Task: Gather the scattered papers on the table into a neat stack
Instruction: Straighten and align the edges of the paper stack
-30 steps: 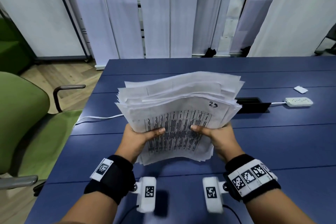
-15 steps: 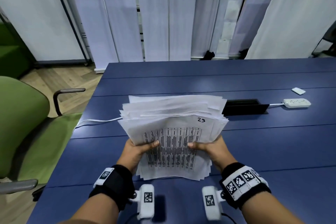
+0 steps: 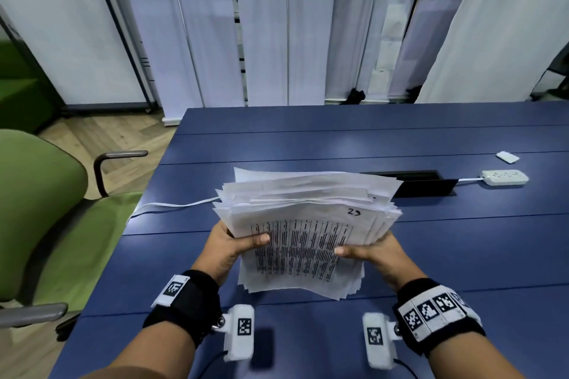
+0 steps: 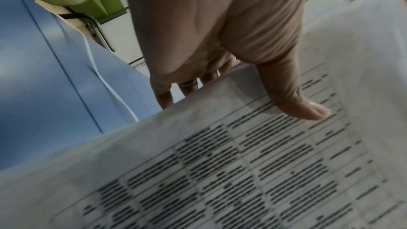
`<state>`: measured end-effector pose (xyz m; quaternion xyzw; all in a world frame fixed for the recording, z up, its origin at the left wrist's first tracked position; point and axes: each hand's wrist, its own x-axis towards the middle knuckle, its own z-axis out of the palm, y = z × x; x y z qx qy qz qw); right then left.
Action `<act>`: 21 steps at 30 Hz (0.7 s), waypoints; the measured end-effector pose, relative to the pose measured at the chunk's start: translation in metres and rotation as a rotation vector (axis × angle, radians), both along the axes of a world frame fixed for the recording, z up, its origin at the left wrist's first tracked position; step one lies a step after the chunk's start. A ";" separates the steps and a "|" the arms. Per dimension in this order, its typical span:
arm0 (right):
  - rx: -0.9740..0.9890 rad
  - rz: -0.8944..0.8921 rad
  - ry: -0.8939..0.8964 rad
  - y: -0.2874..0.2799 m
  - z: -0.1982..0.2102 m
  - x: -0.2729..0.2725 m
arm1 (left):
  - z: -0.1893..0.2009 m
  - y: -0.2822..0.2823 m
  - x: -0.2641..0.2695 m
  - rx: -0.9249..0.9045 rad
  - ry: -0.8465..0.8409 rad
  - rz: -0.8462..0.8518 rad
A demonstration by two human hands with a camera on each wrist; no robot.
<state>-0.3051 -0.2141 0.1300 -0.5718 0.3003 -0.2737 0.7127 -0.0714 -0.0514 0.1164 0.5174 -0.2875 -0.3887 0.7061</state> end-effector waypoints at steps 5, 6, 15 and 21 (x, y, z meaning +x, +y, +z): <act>0.025 -0.050 -0.044 0.004 -0.003 0.013 | 0.000 -0.006 -0.014 0.028 -0.030 -0.006; 0.005 -0.092 -0.068 0.004 0.002 0.017 | 0.006 -0.009 -0.016 0.012 -0.042 0.014; -0.160 -0.159 -0.190 0.000 0.051 0.026 | 0.054 -0.013 -0.009 -0.163 -0.150 0.086; -0.045 0.007 -0.053 -0.005 0.015 0.004 | 0.021 -0.007 0.007 -0.066 -0.123 0.053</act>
